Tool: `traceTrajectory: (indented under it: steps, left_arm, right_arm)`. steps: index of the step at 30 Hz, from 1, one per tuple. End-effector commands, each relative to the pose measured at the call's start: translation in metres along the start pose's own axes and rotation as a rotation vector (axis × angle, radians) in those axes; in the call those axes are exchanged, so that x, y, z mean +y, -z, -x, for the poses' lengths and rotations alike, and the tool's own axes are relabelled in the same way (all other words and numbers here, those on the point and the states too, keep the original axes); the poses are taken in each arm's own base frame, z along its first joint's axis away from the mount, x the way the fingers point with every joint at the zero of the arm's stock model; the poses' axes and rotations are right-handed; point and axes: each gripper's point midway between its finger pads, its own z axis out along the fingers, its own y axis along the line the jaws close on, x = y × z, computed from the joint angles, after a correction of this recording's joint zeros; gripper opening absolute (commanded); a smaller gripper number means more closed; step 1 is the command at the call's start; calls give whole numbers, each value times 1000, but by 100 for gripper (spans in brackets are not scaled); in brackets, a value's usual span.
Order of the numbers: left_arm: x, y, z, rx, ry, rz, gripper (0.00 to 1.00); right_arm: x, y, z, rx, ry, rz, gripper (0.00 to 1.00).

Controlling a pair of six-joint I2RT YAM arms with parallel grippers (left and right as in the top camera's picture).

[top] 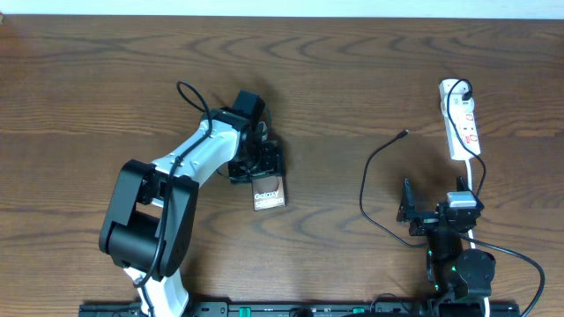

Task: Plug charger to phone and switch on socket
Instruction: 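Raise and rotate the phone with the left gripper, bottom edge toward right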

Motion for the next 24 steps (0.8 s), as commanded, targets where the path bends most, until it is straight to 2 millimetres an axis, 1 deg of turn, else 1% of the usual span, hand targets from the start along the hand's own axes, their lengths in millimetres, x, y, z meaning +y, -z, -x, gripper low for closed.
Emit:
traceTrajectory:
  steps: [1, 6, 11, 14, 20, 24]
  left_arm:
    - [-29, 15, 5, -4, -21, -123, 54]
    - [-50, 19, 4, 15, -43, -244, 54]
    - [-79, 31, 6, 28, -84, -425, 54]
    - [-93, 42, 8, 33, -112, -530, 54]
    - [-118, 71, 13, 43, -169, -752, 54]
    - [-125, 83, 18, 40, -171, -824, 54]
  right_arm:
    - [2, 0, -1, 4, 9, 9, 99]
    - [2, 0, -1, 4, 9, 9, 99]
    - [2, 0, -1, 4, 9, 9, 99]
    - [2, 0, -1, 4, 9, 9, 99]
    - [2, 0, -1, 4, 9, 9, 99]
    - [2, 0, -1, 4, 9, 9, 99]
